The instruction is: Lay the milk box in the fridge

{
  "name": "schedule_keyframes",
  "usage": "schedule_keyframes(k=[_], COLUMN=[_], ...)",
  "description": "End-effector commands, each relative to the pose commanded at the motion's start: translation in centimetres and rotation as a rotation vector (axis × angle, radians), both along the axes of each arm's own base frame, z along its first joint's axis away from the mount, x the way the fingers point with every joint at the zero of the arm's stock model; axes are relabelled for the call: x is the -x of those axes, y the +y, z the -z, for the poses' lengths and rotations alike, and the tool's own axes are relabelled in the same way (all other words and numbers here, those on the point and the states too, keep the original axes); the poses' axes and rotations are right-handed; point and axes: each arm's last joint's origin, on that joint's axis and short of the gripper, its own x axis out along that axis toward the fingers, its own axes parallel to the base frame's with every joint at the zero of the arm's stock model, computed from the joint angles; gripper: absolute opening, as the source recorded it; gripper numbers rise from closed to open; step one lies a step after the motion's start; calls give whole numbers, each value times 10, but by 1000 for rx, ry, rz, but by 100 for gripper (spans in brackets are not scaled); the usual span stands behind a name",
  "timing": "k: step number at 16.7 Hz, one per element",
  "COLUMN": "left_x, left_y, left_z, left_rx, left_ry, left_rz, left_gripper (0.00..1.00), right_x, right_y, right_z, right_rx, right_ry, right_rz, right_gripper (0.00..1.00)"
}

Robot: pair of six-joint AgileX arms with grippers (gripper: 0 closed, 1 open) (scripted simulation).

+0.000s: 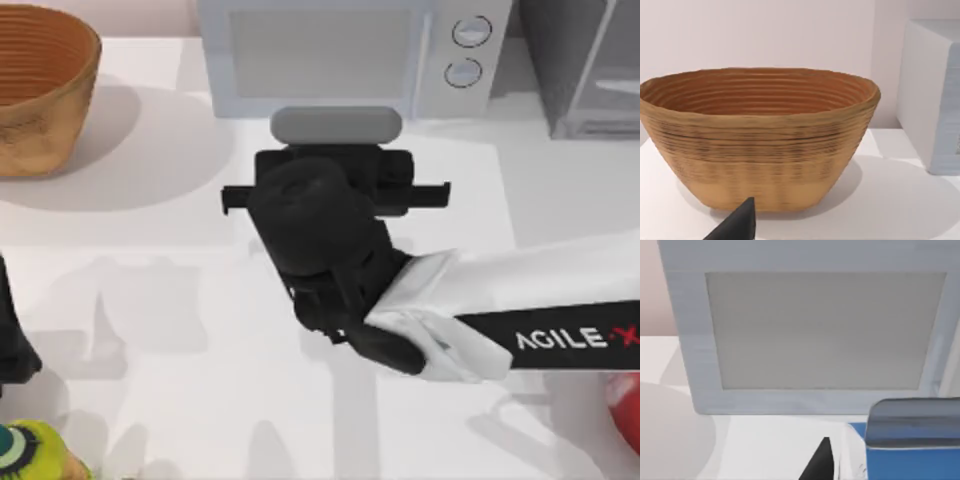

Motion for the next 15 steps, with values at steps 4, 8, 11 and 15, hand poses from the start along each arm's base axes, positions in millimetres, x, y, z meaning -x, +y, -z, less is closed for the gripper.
schedule_keyframes(k=[4,8,11,15], left_x=[0,0,0,0], left_y=[0,0,0,0], left_z=[0,0,0,0], left_rx=[0,0,0,0], left_ry=[0,0,0,0], left_rz=[0,0,0,0], left_gripper=[100,100,100,100], right_x=[1,-1,-4,-2], right_y=[-1,-11,-47,-118], right_z=[-7,-3,-8,-49], right_rx=[-3,39,98,29], right_ry=[-2,22,72,55], right_rz=[0,-3,-6,18], right_gripper=[0,0,0,0])
